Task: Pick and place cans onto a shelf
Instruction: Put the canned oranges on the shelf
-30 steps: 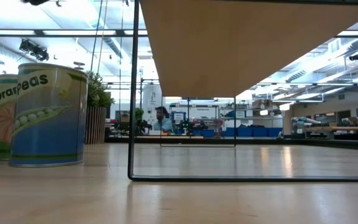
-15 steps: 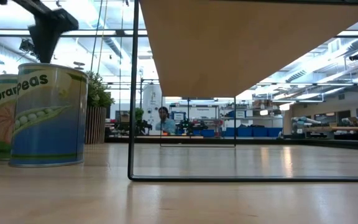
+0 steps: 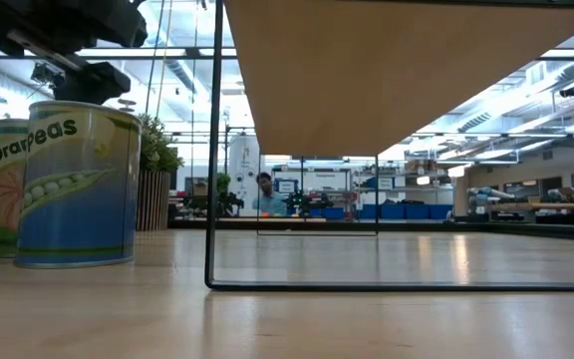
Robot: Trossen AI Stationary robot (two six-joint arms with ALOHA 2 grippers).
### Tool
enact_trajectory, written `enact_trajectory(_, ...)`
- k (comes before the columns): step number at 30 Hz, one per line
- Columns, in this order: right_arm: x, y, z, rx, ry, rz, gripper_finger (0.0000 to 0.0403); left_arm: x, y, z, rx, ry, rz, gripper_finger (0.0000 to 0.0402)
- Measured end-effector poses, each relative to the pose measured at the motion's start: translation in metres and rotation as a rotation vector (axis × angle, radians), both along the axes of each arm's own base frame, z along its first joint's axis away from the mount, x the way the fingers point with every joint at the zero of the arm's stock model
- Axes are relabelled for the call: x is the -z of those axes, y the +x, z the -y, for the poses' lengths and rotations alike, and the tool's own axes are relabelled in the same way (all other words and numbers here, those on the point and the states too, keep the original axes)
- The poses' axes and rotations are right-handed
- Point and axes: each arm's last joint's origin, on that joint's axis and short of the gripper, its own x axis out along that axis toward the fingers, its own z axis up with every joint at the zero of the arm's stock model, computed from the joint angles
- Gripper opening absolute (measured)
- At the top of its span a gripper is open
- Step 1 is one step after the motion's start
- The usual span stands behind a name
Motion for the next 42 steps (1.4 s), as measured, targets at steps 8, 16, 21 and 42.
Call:
enact_trajectory(8,0.0,0.0,0.0,-0.003,0.0,-0.006,0.0391,0.01,0.001,-0.001,-0.027,0.029,0.04,0.0396)
enact_trajectory(16,0.001,0.0,0.002,0.0,-0.001,-0.011,0.0391,0.025,0.001,0.002,-0.052,0.008,0.085,0.038)
enact_trajectory(21,0.001,-0.001,0.002,-0.003,0.002,-0.018,0.0391,0.027,0.002,0.002,-0.095,0.023,0.113,0.0345)
enact_trajectory(42,-0.014,-0.027,0.032,0.073,-0.048,-0.071,0.0385,-0.034,-0.007,-0.047,-0.339,-0.067,0.119,0.0313)
